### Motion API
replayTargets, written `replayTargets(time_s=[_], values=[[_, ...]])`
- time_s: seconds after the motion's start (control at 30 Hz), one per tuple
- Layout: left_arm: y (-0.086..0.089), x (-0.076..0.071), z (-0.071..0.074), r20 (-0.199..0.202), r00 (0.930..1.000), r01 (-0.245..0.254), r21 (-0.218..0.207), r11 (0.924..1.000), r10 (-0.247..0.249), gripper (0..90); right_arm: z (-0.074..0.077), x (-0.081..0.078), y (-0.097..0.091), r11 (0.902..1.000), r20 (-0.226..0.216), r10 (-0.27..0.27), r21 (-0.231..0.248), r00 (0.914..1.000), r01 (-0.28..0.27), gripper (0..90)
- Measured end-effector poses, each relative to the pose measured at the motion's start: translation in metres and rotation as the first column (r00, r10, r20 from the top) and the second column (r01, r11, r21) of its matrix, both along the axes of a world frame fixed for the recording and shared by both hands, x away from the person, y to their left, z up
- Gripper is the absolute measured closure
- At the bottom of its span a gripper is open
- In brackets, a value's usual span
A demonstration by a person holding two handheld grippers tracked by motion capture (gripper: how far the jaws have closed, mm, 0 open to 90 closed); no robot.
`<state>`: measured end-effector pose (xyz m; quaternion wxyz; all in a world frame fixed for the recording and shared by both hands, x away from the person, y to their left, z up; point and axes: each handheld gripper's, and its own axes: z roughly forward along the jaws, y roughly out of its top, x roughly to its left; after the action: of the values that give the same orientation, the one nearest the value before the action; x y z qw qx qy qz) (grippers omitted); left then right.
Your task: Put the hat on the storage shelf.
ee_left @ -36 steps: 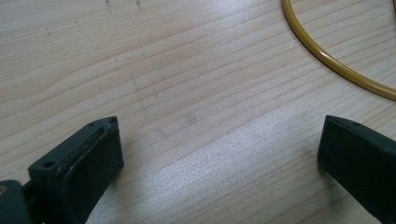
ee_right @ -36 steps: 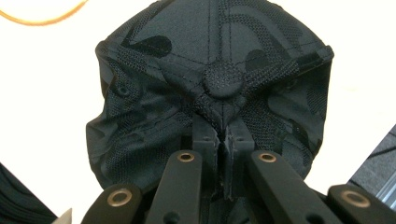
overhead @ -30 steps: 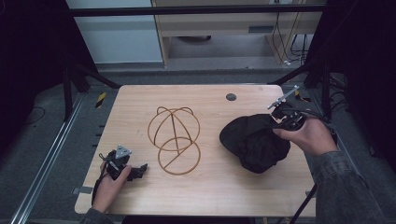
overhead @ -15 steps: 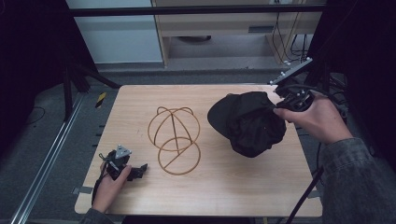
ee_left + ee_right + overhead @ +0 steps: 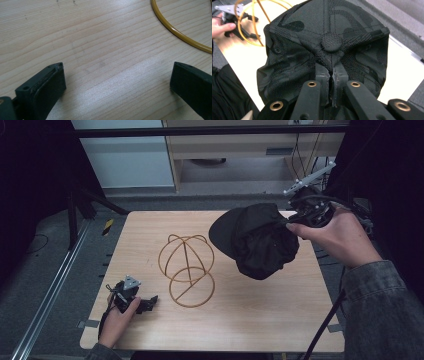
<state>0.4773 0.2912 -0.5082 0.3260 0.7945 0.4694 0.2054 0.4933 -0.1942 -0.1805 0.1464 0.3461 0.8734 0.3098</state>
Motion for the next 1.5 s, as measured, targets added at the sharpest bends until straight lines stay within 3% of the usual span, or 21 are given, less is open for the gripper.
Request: replayTargets(time_s=[0.23, 0.63, 1.2, 1.5], values=[[0.0, 0.0, 0.0, 0.0, 1.0, 0.0, 0.0, 1.0, 0.0, 0.0, 0.016, -0.002, 0.016, 0.9987, 0.025, 0.029, 0.042, 0.9993, -0.03, 86.0], [0.0, 0.0, 0.0, 0.0, 1.0, 0.0, 0.0, 1.0, 0.0, 0.0, 0.031, -0.004, 0.037, 0.9945, 0.045, 0.077, 0.067, 0.996, -0.08, 86.1], [0.0, 0.0, 0.0, -0.001, 1.0, 0.001, 0.002, 1.0, -0.001, 0.0, 0.034, -0.003, 0.058, 0.9907, 0.051, 0.115, 0.067, 0.992, -0.118, 86.0], [0.0, 0.0, 0.0, -0.002, 1.0, 0.002, 0.003, 1.0, -0.002, 0.0, 0.037, -0.005, 0.069, 0.9857, 0.063, 0.137, 0.09, 0.9885, -0.143, 86.0]])
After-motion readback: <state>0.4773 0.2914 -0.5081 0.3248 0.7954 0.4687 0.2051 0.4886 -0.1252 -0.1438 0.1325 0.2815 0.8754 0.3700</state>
